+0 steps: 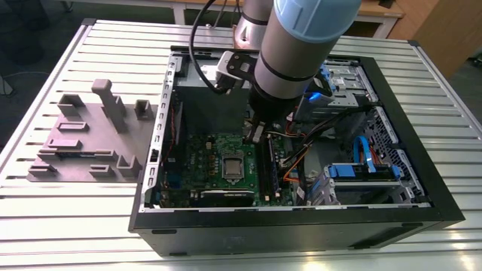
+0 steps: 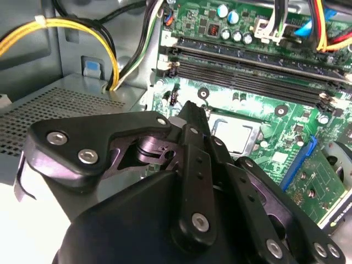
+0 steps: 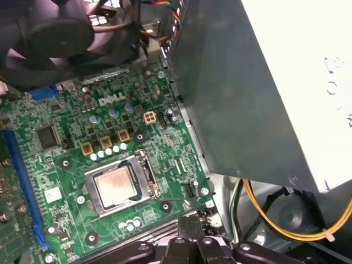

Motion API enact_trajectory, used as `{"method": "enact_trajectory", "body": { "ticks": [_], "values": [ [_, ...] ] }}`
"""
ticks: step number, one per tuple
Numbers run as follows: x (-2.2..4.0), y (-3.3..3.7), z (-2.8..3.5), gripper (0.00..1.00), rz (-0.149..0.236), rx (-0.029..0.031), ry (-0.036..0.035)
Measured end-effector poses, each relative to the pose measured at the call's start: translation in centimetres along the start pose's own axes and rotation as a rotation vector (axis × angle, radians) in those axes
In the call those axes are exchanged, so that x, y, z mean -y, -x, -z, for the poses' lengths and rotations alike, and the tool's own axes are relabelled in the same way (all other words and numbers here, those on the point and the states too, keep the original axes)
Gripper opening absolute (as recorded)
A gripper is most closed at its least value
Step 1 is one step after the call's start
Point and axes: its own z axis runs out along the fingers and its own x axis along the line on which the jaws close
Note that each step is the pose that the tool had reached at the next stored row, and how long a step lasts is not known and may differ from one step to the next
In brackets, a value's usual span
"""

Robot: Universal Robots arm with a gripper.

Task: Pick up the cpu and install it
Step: 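Install the first cpu locking lever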

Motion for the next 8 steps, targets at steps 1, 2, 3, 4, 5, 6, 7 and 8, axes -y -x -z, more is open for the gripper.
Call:
{"method": "enact_trajectory", "body": {
  "ticks": [1,2,3,4,5,6,7,8],
  "values": [
    [0.01,0.11,-0.03,0.10,0.000,0.0001,-0.0001],
    [0.01,0.20,-0.06,0.10,0.000,0.0000,-0.0001],
    [-0.01,0.30,-0.10,0.10,0.000,0.0001,-0.0001],
    [-0.03,0.39,-0.14,0.10,0.000,0.0000,0.0000],
    [-0.08,0.52,-0.19,0.10,0.000,0.0000,0.0000],
    [-0.11,0.65,-0.24,0.10,0.000,0.0000,-0.0001],
    [-0.16,0.78,-0.31,0.10,0.000,0.0002,0.0000],
    [-0.20,0.90,-0.38,0.10,0.000,0.0002,0.0000]
  ]
}}
